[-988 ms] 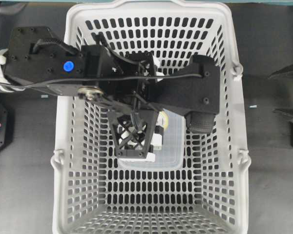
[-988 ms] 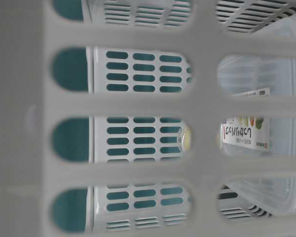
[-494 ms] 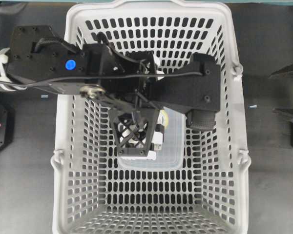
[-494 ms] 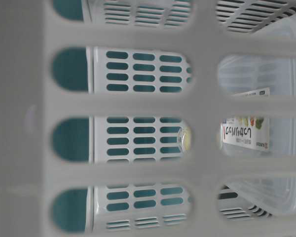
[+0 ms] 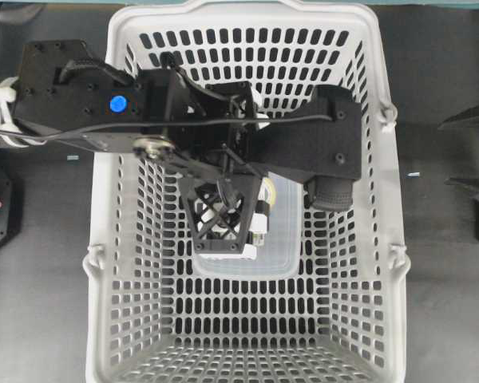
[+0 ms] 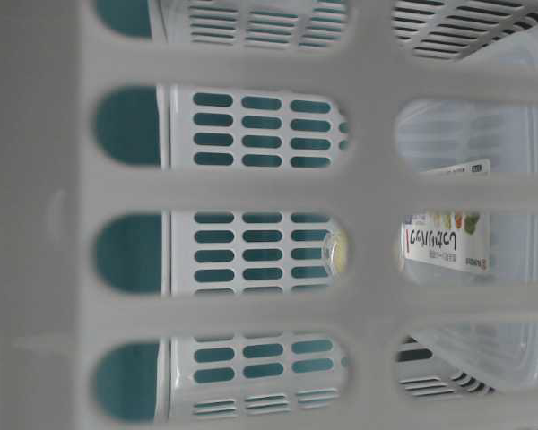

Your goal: Pick up the cellophane tape from the shopping basket with the left arm.

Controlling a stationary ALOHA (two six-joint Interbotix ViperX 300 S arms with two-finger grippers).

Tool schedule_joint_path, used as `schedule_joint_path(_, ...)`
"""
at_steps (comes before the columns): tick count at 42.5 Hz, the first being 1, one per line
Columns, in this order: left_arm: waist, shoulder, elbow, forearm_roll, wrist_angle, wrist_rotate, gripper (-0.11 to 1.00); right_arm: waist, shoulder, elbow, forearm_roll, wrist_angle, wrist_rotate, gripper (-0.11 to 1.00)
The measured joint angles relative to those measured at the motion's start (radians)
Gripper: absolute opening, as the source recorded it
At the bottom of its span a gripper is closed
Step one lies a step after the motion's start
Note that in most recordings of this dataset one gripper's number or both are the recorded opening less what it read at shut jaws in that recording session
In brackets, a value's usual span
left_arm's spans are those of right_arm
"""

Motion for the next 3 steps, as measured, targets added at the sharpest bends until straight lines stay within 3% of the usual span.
schedule_joint_path(3, 0.0, 0.0, 0.0, 0.0, 0.0, 0.0, 0.52, 0.0, 0.0, 0.002, 0.002, 0.002, 0.0, 0.78)
